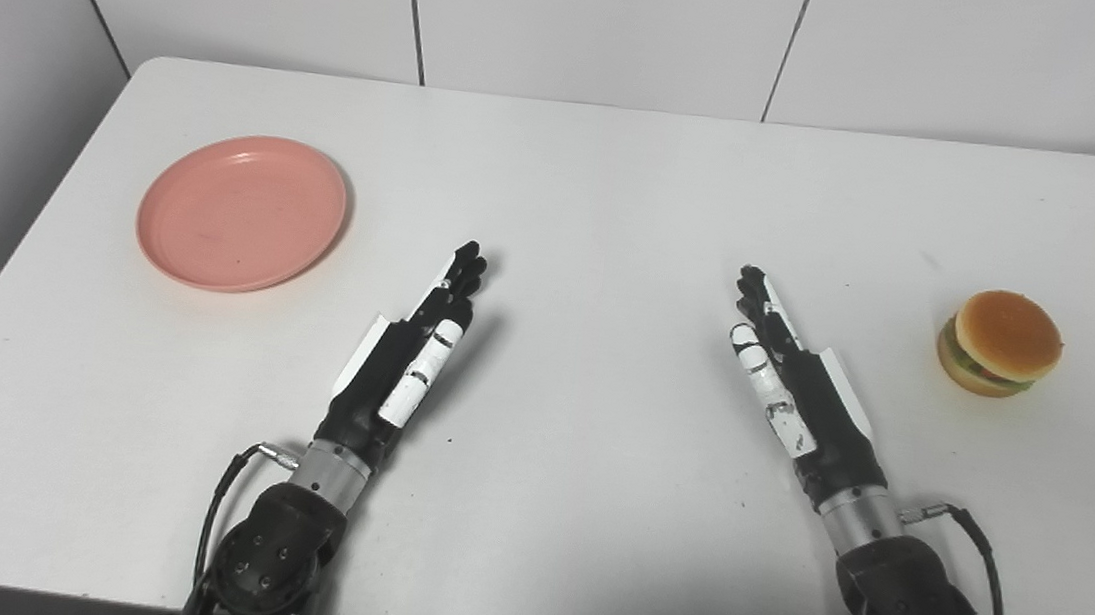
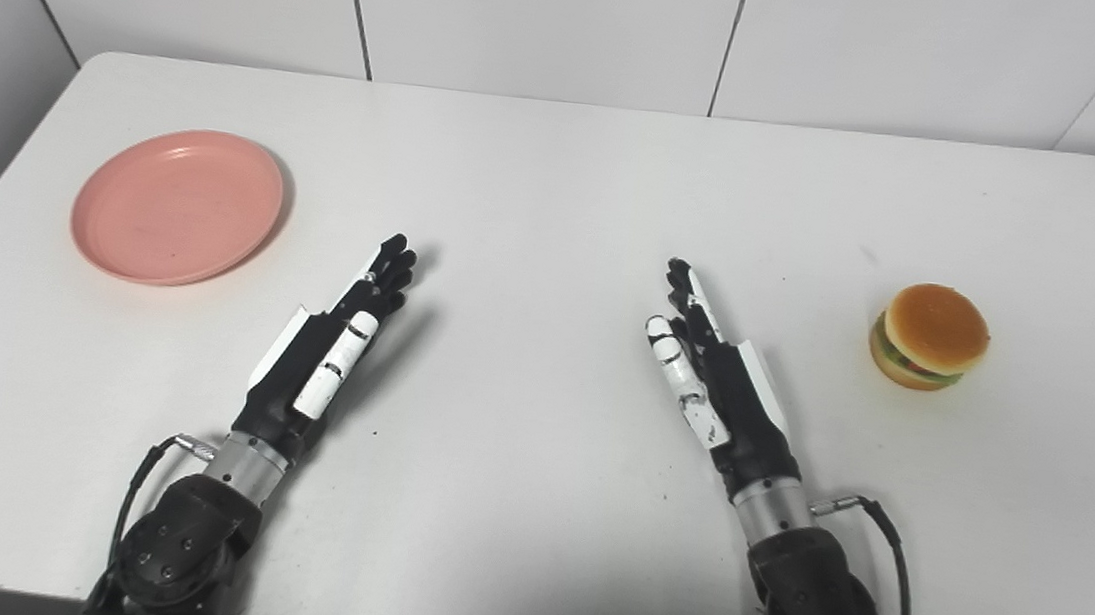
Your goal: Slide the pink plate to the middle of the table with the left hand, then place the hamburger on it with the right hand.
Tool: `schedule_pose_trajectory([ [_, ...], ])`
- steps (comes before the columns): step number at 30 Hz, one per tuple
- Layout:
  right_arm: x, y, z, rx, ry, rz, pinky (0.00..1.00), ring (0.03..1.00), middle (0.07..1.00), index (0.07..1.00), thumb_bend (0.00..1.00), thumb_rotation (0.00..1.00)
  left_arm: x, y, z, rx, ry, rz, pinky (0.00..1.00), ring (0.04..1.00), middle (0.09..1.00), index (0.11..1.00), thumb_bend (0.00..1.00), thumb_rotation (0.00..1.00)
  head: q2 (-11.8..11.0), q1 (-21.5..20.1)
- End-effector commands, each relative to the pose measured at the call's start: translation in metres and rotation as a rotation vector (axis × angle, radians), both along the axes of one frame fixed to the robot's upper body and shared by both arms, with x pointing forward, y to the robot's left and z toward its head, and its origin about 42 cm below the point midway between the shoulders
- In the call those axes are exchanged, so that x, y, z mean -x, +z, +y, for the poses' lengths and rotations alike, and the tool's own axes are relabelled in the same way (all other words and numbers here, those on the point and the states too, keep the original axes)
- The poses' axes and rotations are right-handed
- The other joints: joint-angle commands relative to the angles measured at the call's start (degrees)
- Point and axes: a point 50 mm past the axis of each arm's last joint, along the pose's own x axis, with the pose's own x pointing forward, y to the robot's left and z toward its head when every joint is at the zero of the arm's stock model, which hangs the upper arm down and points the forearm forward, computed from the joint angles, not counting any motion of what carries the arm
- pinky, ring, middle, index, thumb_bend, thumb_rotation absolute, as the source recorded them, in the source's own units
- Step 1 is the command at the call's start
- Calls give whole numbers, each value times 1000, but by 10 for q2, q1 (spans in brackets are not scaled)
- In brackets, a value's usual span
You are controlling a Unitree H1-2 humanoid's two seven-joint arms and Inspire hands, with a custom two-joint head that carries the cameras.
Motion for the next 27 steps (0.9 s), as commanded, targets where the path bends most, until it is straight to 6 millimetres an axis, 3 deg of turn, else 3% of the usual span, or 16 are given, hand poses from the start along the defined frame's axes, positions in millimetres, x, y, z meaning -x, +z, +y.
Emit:
schedule_pose_trajectory([
  [1,-3,7,-1,-9,4,-23,978,988,1000,1000,142,1000,0,-14,3,-20,11,72,1000,1000,1000,1000,404,1000,1,1],
  [27,-3,7,-1,1,7,-26,980,991,1000,998,121,1000,1,-15,2,-23,6,72,1000,1000,1000,1000,415,1000,-5,7],
])
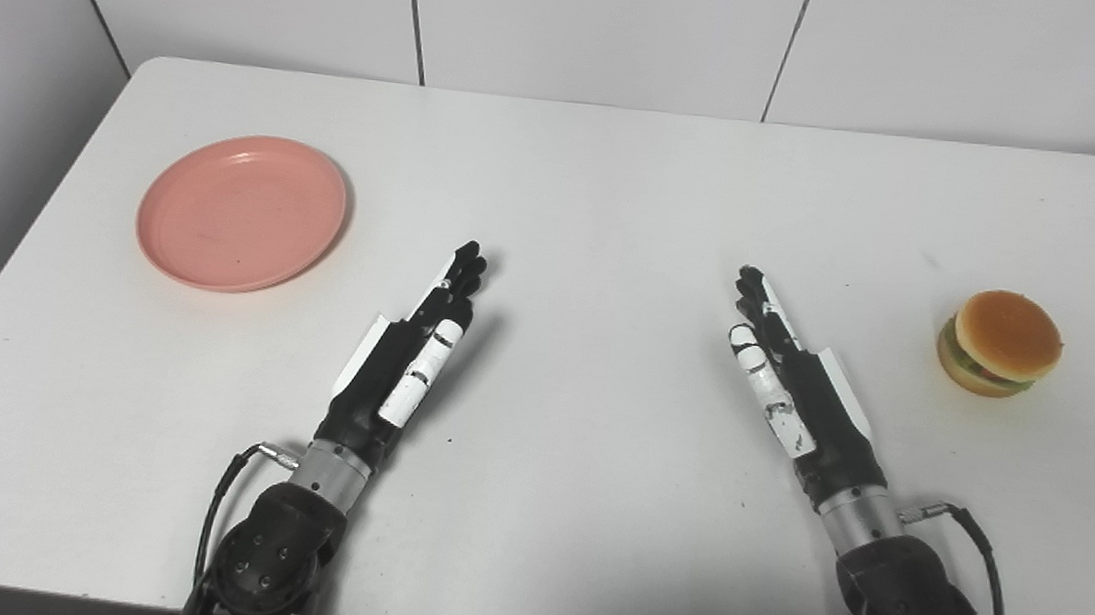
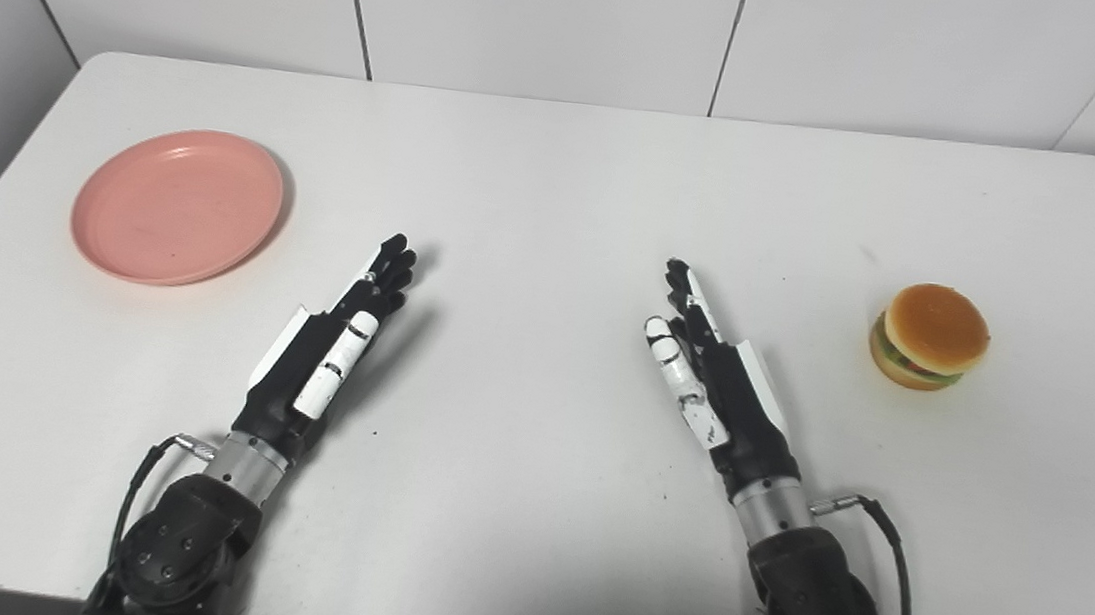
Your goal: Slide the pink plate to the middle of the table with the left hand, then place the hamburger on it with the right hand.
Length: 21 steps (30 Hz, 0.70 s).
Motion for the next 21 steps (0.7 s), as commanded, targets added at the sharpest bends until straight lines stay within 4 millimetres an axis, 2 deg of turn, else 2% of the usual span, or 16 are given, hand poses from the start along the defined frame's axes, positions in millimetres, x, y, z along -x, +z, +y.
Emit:
schedule_pose_trajectory([
  [1,-3,6,-1,-4,3,-23,983,994,1000,999,123,1000,1,-16,2,-22,7,74,1000,1000,1000,1000,420,1000,0,2],
  [3,-3,5,-2,-6,3,-21,988,998,1000,1000,125,1000,1,-17,0,-15,5,82,1000,1000,1000,1000,422,1000,-10,17],
  [6,-2,2,-7,-2,1,-21,983,993,1000,999,126,1000,1,-23,-6,-24,4,89,1000,1000,1000,1000,426,1000,-39,74],
  [7,-1,0,-11,3,-1,-19,982,992,1000,999,127,1000,0,-25,-10,-27,3,92,1000,1000,1000,1000,428,1000,-56,107],
  [8,0,-1,-13,5,-1,-18,979,989,1000,996,125,1000,0,-26,-13,-35,2,92,1000,1000,1000,1000,428,1000,-56,107],
  [9,0,-2,-16,6,0,-17,976,986,1000,998,121,1000,0,-28,-17,-44,0,92,1000,1000,1000,1000,429,1000,-74,137],
  [10,0,-3,-19,5,2,-17,975,984,1000,999,120,1000,0,-30,-21,-49,-1,91,1000,1000,1000,1000,431,1000,-74,137],
  [11,0,-6,-22,3,3,-15,975,983,1000,1000,120,1000,-1,-32,-25,-52,-2,89,1000,1000,1000,1000,436,1000,-90,161],
  [12,0,-8,-25,3,6,-17,978,986,1000,1000,121,1000,-1,-34,-28,-56,-3,88,1000,1000,1000,1000,445,1000,-90,161],
  [13,-1,-11,-29,4,6,-20,985,990,1000,1000,128,1000,-1,-37,-31,-59,-5,88,1000,1000,1000,1000,459,1000,-104,180],
  [14,-1,-13,-31,4,13,-31,987,991,1000,1000,127,1000,-1,-39,-34,-67,-6,86,1000,1000,1000,1000,468,1000,-106,182],
  [16,-3,-17,-35,-12,28,-44,998,999,1000,1000,87,1000,-2,-43,-40,-77,-6,86,997,1000,1000,1000,484,1000,-126,209],
  [21,-6,-18,-36,-51,38,-30,1000,1000,1000,1000,23,1000,-4,-49,-51,-95,3,78,990,1000,1000,1000,426,1000,-139,233],
])
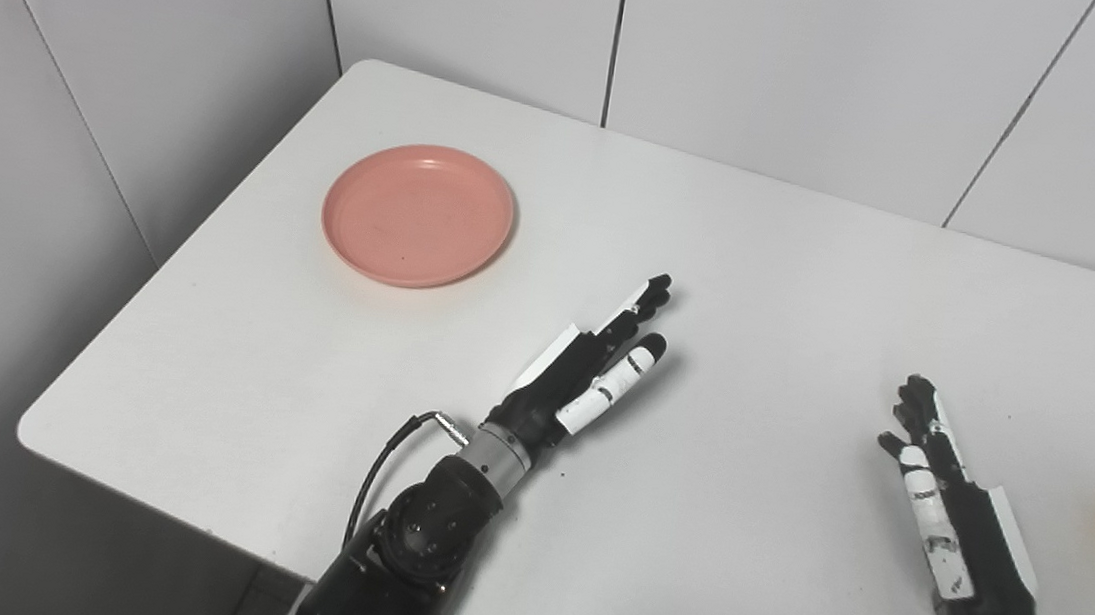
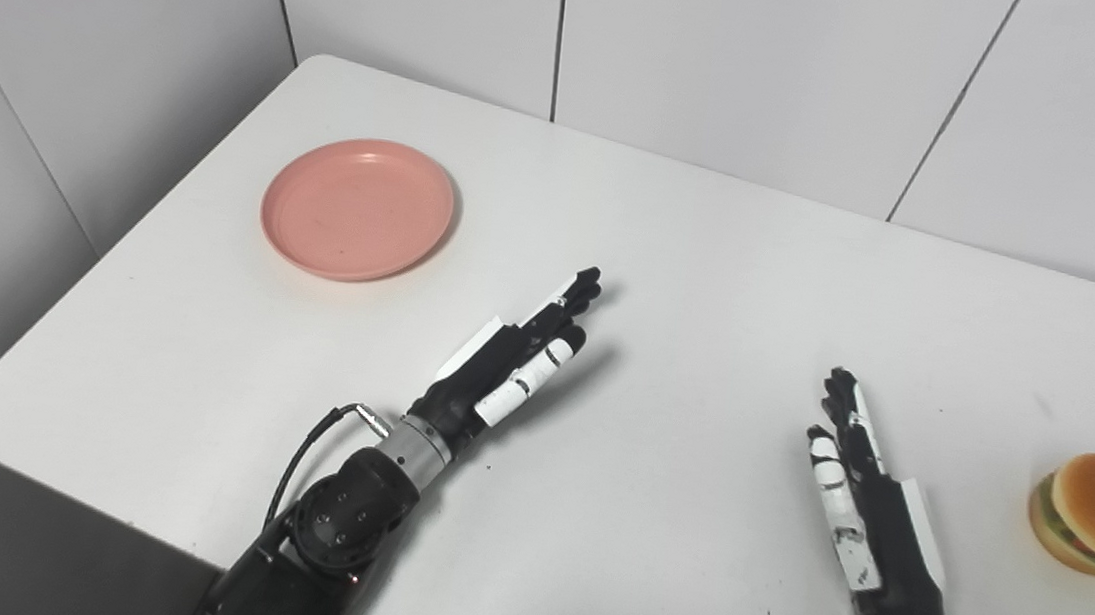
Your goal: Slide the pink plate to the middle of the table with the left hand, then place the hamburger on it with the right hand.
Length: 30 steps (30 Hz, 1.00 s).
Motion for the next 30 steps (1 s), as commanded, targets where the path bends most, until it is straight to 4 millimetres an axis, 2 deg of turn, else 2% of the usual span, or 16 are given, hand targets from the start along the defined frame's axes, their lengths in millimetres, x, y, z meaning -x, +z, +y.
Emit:
schedule_pose_trajectory([
  [1,1,-2,-8,1,-10,0,1000,1000,1000,1000,27,1000,24,-46,-11,-5,6,138,989,1000,1000,1000,422,1000,-3,7],
  [19,1,7,1,18,-12,-14,1000,1000,1000,1000,0,1000,19,-49,-5,9,19,143,990,1000,1000,1000,444,1000,-9,7],
  [27,3,8,5,16,-18,-18,1000,1000,1000,1000,0,1000,16,-38,-5,101,18,193,1000,1000,1000,1000,455,1000,-8,17],
  [30,3,10,7,13,-16,-7,1000,1000,1000,1000,0,1000,13,-27,-6,121,9,186,1000,1000,1000,1000,416,1000,-8,19],
])
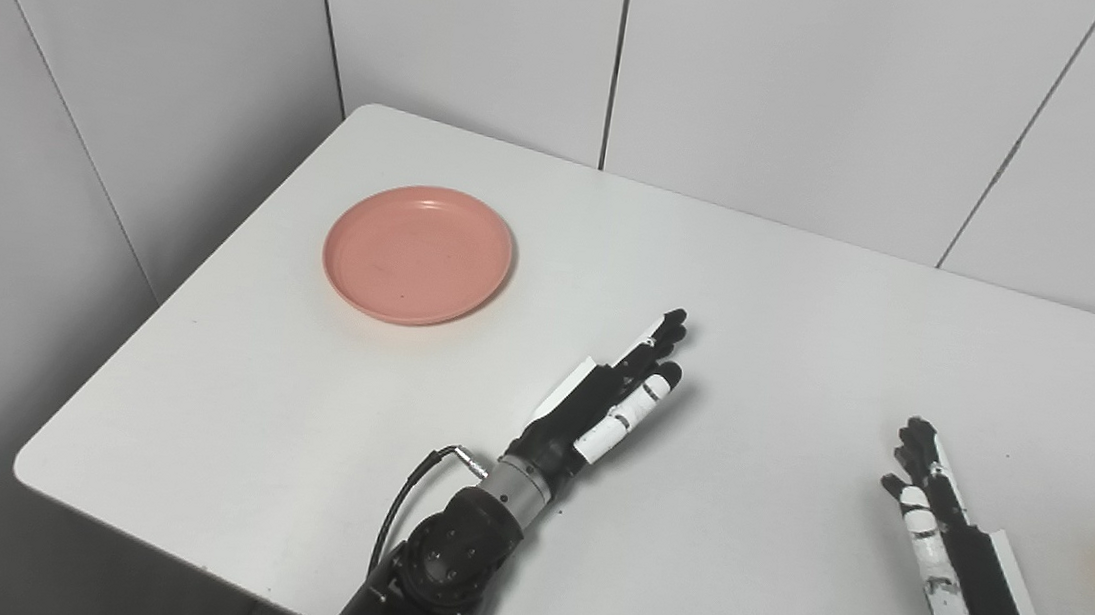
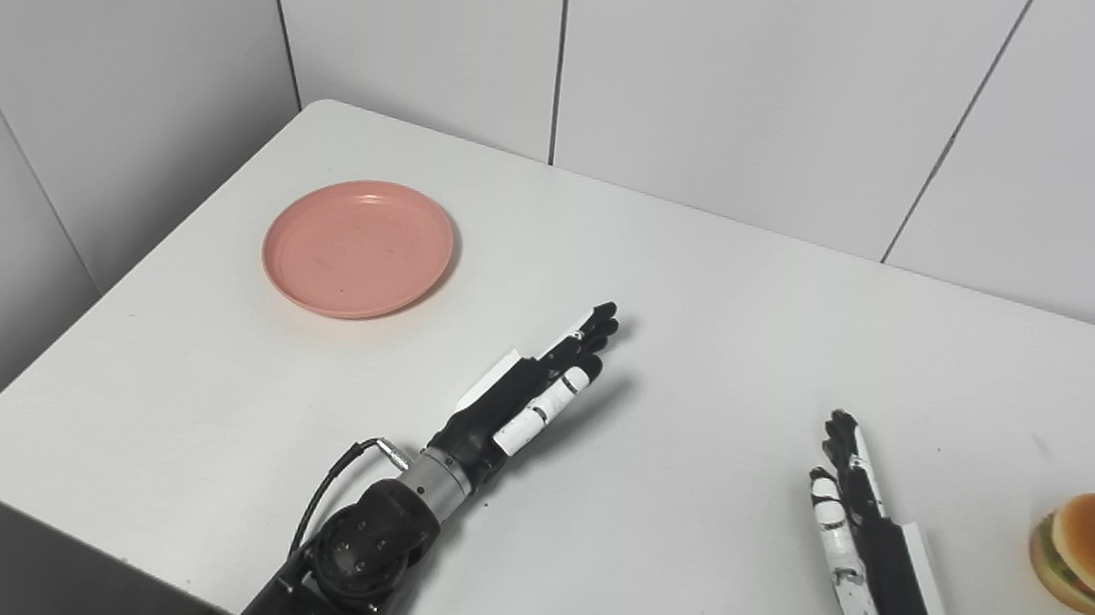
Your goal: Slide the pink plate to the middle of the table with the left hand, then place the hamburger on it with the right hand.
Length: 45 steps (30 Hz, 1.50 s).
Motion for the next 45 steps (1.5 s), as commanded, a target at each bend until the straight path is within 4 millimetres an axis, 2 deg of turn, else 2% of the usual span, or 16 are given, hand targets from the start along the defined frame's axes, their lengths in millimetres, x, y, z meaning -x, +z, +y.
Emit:
schedule_pose_trajectory([
  [1,-1,6,0,0,-11,1,1000,1000,1000,1000,0,1000,18,-26,0,12,-3,112,1000,1000,1000,1000,402,1000,1,1],
  [8,-1,8,3,-7,-21,2,1000,1000,1000,1000,0,1000,8,9,4,57,-17,45,999,1000,1000,1000,397,1000,-2,4],
  [18,-2,9,5,1,-30,5,1000,1000,1000,1000,0,1000,-4,64,20,92,-54,-101,1000,1000,1000,999,443,1000,-10,7],
  [25,-3,8,6,-11,-30,12,1000,1000,1000,1000,0,1000,-5,104,31,106,-33,-179,955,973,995,988,503,1000,-12,8],
  [31,-3,8,6,-23,-27,19,1000,1000,1000,1000,0,1000,-6,137,43,112,-9,-260,960,970,990,984,479,1000,-9,9],
  [40,-3,9,6,-13,-29,7,1000,1000,1000,1000,0,1000,-15,172,72,136,53,-330,926,934,944,939,480,1000,-7,10],
  [45,-3,10,6,-15,-32,18,1000,1000,1000,1000,0,1000,-20,181,87,150,98,-349,918,926,936,928,467,1000,-5,12],
])
